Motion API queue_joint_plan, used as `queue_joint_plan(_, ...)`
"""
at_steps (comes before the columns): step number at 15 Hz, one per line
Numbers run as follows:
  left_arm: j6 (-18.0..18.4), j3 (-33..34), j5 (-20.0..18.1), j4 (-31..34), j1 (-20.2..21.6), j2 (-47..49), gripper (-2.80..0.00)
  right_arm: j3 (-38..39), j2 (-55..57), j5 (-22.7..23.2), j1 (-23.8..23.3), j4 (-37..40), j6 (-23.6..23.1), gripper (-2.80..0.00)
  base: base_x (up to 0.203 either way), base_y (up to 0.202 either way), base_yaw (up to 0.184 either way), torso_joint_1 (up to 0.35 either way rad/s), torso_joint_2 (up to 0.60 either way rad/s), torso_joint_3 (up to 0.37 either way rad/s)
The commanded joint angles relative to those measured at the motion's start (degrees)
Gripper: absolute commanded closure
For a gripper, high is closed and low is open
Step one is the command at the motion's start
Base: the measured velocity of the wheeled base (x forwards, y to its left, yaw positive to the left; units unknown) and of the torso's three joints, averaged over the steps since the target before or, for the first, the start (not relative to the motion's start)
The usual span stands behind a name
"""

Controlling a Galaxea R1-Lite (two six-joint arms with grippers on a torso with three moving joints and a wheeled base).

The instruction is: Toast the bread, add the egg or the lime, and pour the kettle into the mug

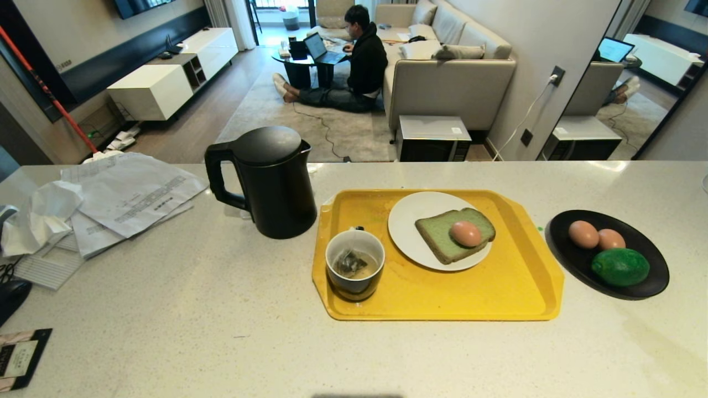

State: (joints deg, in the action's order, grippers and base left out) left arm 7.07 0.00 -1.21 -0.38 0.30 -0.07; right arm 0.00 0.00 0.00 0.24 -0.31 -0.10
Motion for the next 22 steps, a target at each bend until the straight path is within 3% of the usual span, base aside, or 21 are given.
queue_joint_plan(1,0.0,0.0,0.0,0.0,0.0,0.0,0.00,0.0,0.0,0.0,0.0,0.0,0.0,0.00,0.000,0.000,0.000,0.000,0.00,0.000)
queue_joint_plan(9,0.0,0.0,0.0,-0.1,0.0,0.0,0.00,0.1,0.0,0.0,0.0,0.0,0.0,0.00,0.000,0.000,0.000,0.000,0.00,0.000)
queue_joint_plan(13,0.0,0.0,0.0,0.0,0.0,0.0,0.00,0.1,0.0,2.3,0.0,0.4,-6.8,0.00,0.000,0.000,0.000,0.000,0.00,0.000)
queue_joint_plan(22,0.0,0.0,0.0,-0.1,0.0,0.0,0.00,0.1,0.0,1.6,0.0,0.5,-3.5,0.00,0.000,0.000,0.000,0.000,0.00,0.000)
